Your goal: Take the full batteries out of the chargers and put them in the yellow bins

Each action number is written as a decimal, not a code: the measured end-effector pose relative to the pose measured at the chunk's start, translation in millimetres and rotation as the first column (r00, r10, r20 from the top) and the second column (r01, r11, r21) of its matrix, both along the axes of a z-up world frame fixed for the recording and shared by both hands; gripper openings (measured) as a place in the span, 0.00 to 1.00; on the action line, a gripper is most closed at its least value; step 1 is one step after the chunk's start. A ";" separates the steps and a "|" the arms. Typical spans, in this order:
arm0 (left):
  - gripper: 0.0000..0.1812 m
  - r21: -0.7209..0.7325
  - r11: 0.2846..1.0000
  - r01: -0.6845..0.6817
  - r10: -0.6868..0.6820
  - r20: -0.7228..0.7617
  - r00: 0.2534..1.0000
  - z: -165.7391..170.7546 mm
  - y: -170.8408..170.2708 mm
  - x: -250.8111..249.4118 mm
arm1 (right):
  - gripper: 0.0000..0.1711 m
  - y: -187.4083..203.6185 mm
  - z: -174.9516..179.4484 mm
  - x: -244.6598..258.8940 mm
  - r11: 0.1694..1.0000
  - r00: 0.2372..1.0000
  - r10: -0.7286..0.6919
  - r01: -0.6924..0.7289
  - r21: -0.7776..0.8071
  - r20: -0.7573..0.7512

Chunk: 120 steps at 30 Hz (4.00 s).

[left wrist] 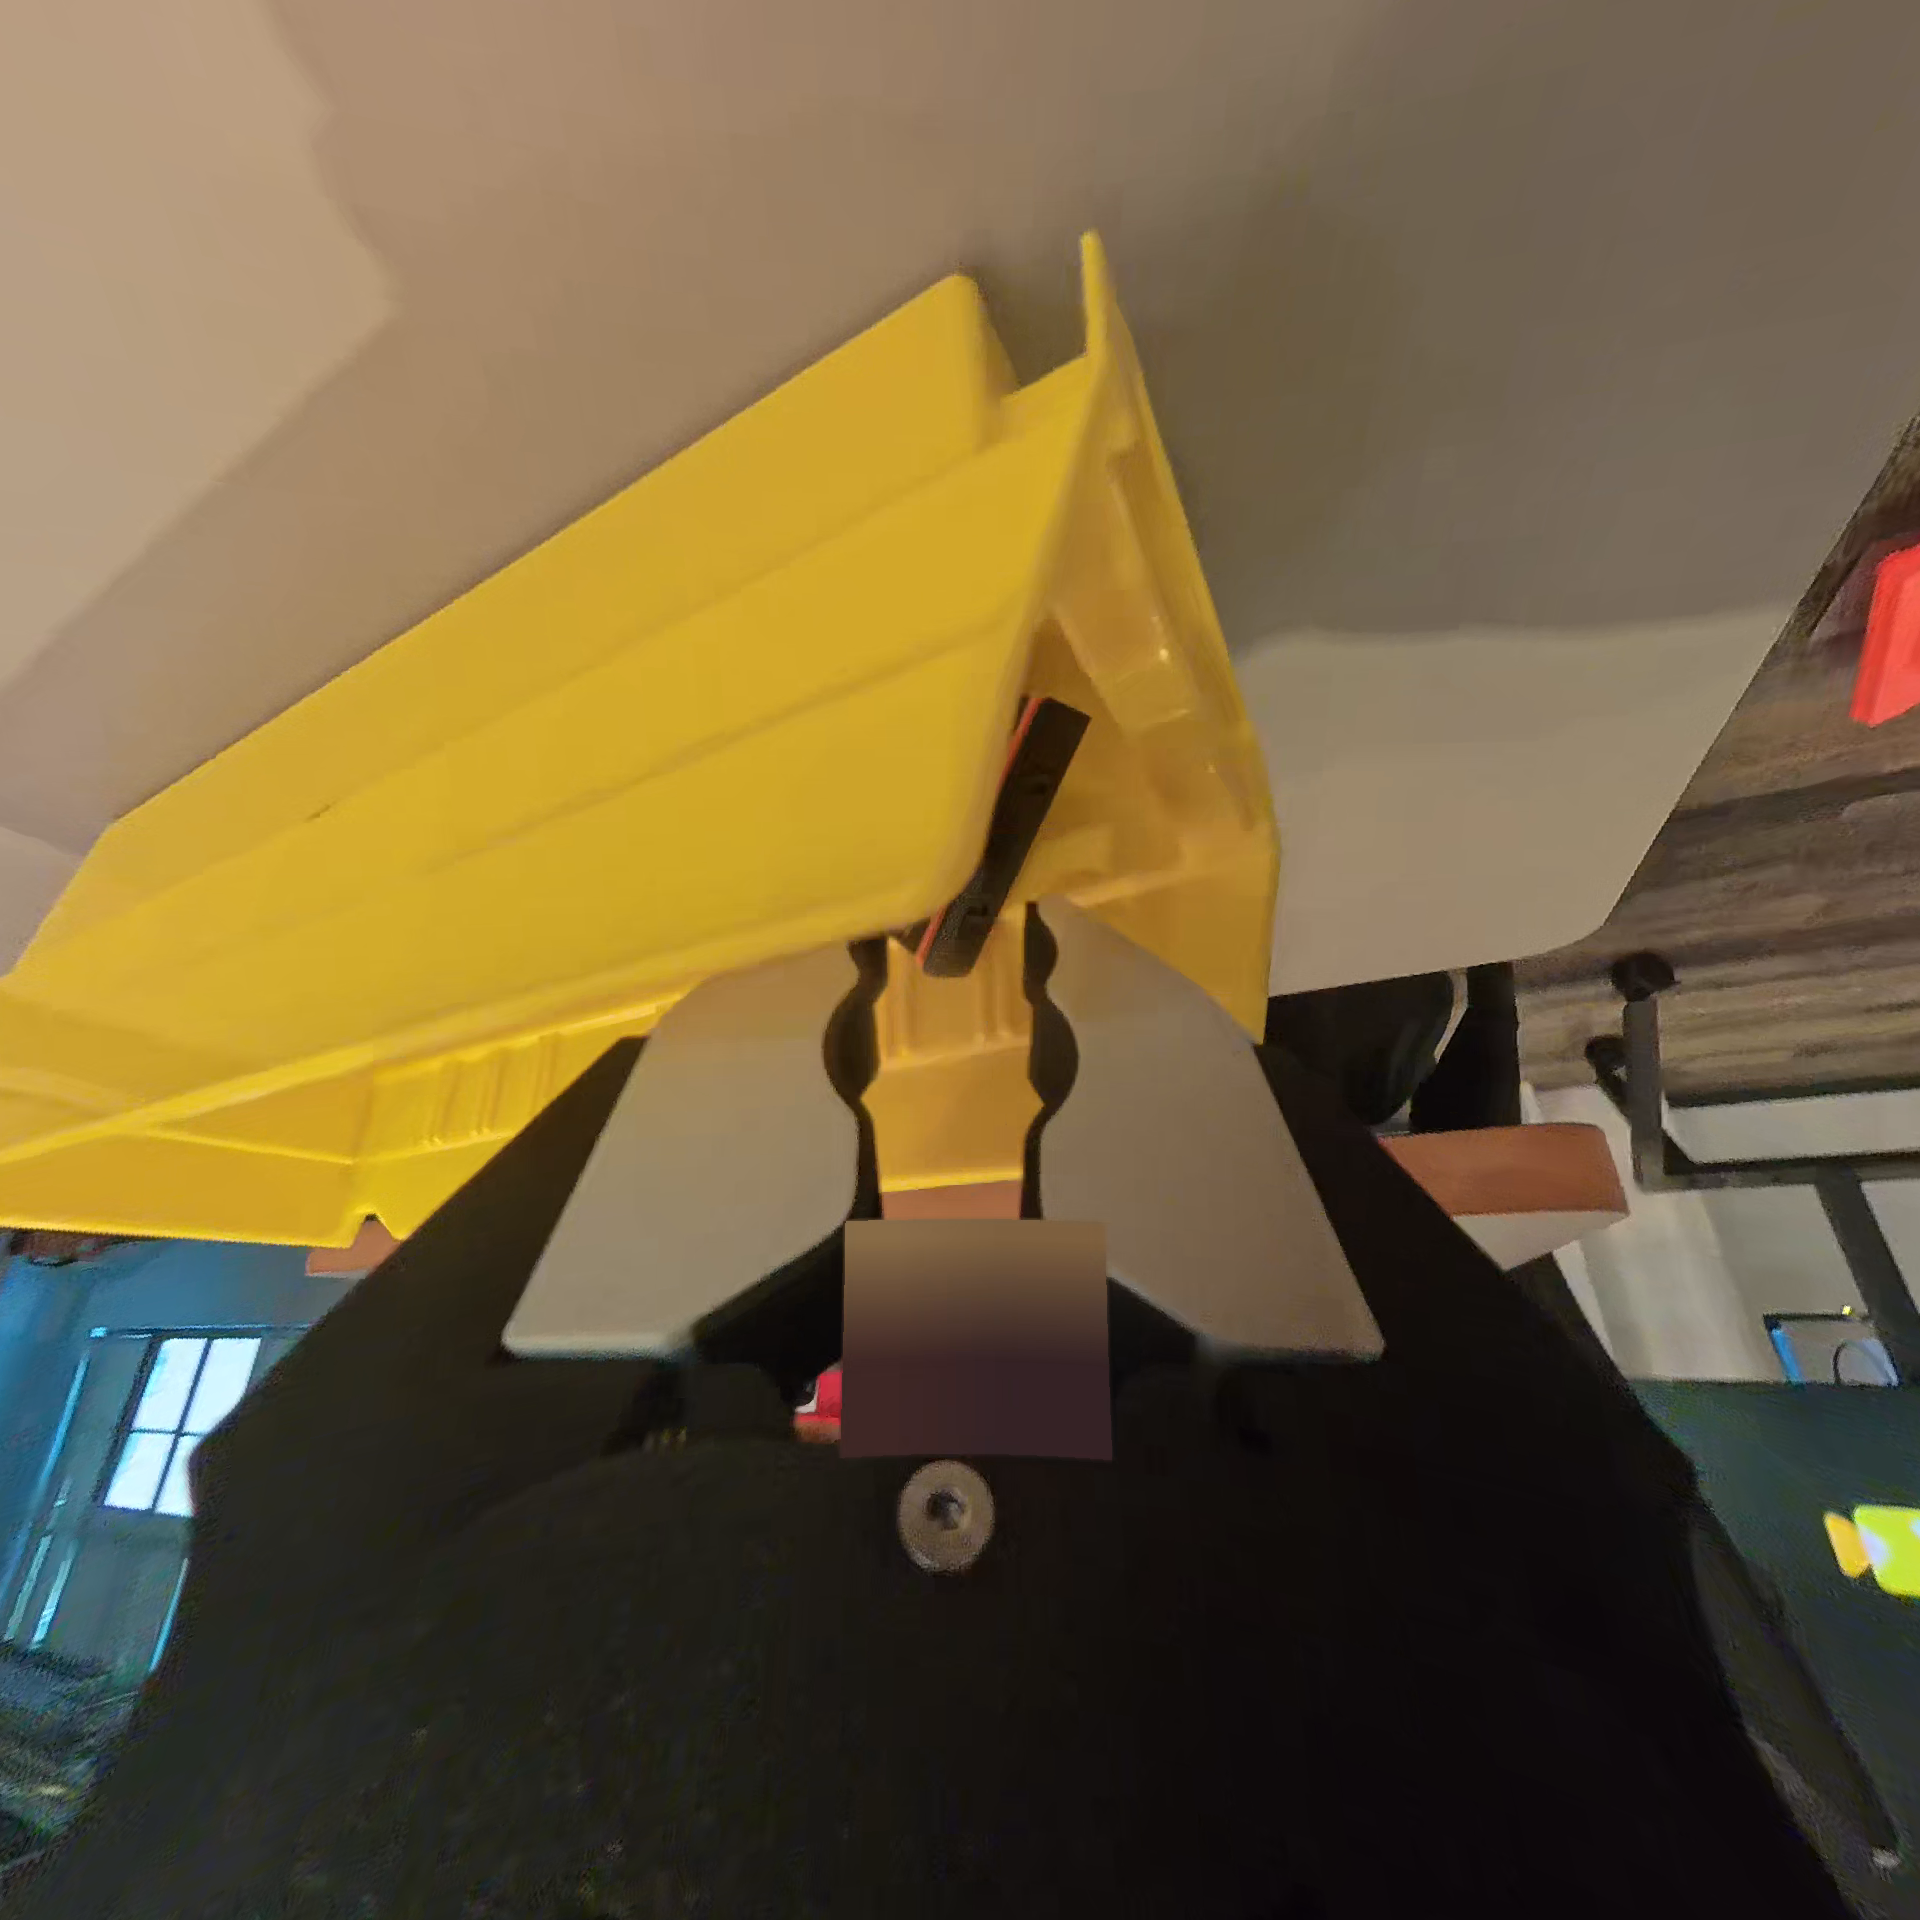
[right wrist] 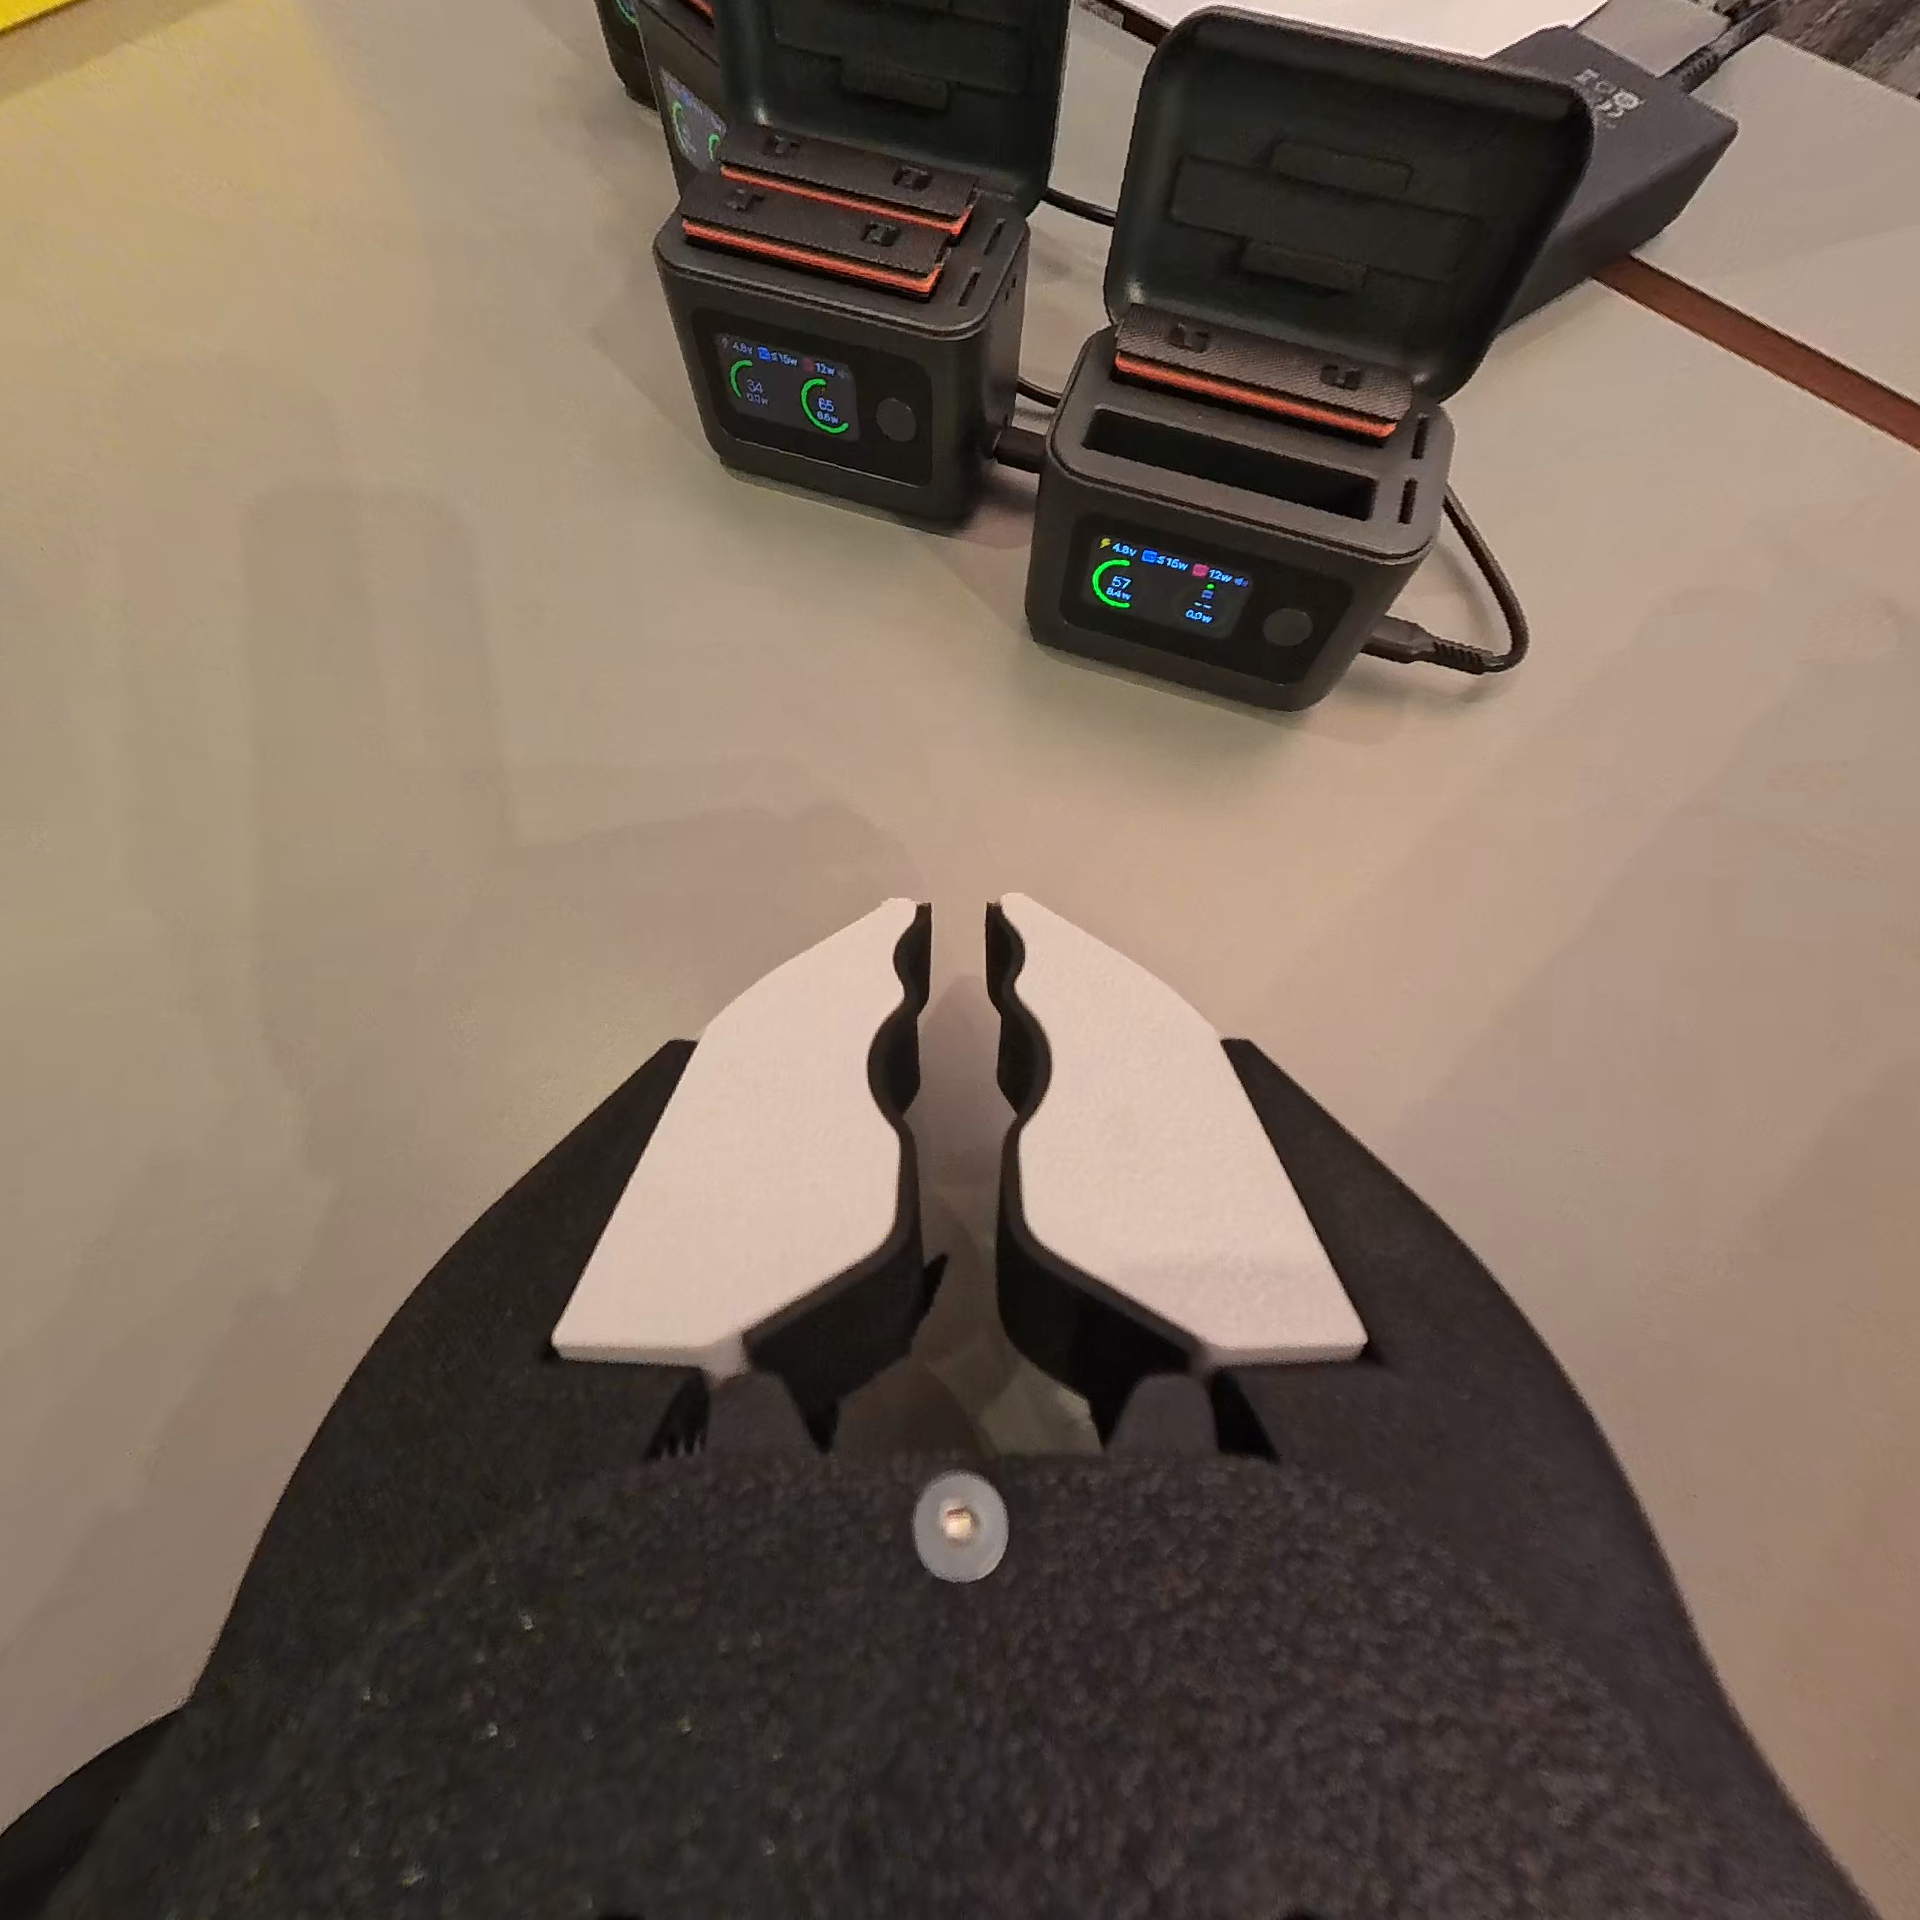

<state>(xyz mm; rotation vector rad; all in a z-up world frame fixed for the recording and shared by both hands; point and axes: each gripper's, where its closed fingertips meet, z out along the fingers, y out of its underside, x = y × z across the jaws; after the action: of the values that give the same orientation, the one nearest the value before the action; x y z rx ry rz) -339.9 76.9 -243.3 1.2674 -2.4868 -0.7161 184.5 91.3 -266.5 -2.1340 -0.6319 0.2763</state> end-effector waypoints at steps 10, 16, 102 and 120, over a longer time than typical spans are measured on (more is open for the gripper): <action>0.17 0.030 0.993 0.115 -0.110 -0.133 0.985 -10.3 1.9 -14.1 | 0.05 -0.2 0.7 1.7 1.000 1.000 -0.004 0.004 0.002 0.000; 0.12 0.066 0.985 0.157 -0.150 -0.102 0.983 -16.0 6.7 -12.5 | 0.05 -0.5 1.0 2.1 1.000 1.000 -0.005 0.005 0.003 0.002; 0.12 -0.947 -0.172 0.272 0.931 -0.247 -0.268 51.3 -34.8 415.7 | 0.06 -26.2 77.9 -107.8 0.461 0.476 -0.312 -0.681 0.569 0.822; 0.09 -0.634 0.770 -0.072 0.637 0.758 0.139 9.8 -41.3 396.7 | 0.21 -61.5 69.5 -112.0 0.700 0.649 0.588 -0.707 0.097 0.483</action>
<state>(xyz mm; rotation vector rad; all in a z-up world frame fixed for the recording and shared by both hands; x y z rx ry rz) 56.7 35.7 -233.5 2.4569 -2.4513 1.2168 72.5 29.8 -197.0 -1.6077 -1.6200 0.0957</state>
